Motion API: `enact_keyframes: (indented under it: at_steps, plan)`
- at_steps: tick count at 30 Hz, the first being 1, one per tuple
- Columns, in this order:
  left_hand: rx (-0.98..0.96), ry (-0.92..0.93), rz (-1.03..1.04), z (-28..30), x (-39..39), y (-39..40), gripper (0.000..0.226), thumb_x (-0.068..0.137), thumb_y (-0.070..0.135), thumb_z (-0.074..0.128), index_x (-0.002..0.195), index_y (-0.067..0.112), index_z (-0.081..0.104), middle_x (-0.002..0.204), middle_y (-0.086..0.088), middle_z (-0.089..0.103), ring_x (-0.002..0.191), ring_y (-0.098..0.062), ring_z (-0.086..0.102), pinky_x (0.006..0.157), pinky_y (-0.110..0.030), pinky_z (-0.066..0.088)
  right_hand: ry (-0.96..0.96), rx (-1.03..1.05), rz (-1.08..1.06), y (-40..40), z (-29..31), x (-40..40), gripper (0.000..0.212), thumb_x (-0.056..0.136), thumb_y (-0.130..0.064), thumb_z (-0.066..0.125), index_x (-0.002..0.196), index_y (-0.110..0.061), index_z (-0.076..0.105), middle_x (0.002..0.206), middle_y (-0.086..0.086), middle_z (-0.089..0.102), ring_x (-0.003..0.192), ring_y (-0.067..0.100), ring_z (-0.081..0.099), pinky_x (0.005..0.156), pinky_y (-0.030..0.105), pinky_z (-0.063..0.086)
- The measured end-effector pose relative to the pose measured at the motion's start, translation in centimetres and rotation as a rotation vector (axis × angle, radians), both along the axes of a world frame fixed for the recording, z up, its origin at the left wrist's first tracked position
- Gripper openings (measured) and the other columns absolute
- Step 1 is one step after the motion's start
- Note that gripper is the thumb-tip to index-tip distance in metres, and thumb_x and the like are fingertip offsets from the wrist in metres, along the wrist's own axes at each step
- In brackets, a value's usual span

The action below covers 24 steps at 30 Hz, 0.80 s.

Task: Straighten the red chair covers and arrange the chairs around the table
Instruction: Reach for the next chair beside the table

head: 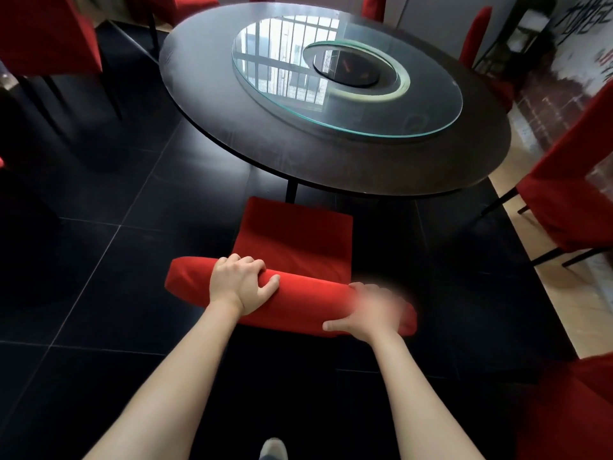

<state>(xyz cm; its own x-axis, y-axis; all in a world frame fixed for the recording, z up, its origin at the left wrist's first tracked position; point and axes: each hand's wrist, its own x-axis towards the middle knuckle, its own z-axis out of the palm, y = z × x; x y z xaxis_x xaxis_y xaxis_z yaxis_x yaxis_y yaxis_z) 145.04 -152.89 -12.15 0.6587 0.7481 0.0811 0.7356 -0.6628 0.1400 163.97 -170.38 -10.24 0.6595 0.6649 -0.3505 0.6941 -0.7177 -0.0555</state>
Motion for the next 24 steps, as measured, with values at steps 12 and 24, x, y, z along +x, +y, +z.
enact_keyframes:
  at_steps: [12, 24]
  plan:
    - [-0.011, 0.034, 0.018, 0.0, 1.8, 1.5, 0.074, 0.074, 0.068, 0.014, 0.091, 0.024, 0.071, 0.091, 0.004, 0.07, 0.086, -0.023, 0.058, 0.077, -0.035, 0.038, 0.019, 0.001, 0.023, 1.6, 0.0, 1.8, 0.112, 0.036, -0.093, 0.056, 0.134, -0.04, 0.04, 0.135, -0.005, 0.048, 0.129, 0.024, 0.038, 0.109, 0.056, 0.018]
    - [-0.121, 0.046, 0.127, 1.2, 0.9, 1.4, 0.056, 0.084, 0.066, 0.046, 0.119, 0.026, 0.065, 0.119, 0.003, 0.064, 0.115, -0.02, 0.05, 0.097, -0.034, 0.034, 0.077, 0.006, 0.148, 1.4, 0.1, 2.1, 0.112, 0.052, -0.089, 0.056, 0.145, -0.035, 0.026, 0.142, 0.001, 0.042, 0.133, 0.027, 0.034, 0.109, 0.059, 0.02]
